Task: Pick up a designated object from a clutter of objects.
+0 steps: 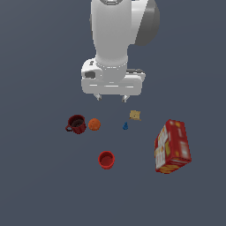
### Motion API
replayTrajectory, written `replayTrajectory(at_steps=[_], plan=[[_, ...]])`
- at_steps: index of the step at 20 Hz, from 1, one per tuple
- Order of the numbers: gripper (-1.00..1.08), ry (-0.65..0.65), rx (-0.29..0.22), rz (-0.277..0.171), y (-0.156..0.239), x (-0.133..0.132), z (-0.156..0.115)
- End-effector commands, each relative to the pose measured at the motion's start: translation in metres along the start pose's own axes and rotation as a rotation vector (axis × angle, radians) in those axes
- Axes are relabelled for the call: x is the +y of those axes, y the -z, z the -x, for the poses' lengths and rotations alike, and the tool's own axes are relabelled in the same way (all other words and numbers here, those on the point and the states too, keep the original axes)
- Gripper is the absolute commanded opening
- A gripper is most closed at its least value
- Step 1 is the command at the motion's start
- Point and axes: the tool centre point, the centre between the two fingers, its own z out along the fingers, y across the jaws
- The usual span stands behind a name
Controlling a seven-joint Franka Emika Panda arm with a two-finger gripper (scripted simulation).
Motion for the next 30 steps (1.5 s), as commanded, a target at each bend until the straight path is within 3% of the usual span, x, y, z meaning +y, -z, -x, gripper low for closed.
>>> replayTrajectory(at_steps=[1,30], plan=[[1.00,-0.029,0.001,0.000,-0.006,-0.002,0.000],[1.00,-0.640,0.022,-0.007,-0.122,-0.048,0.010]])
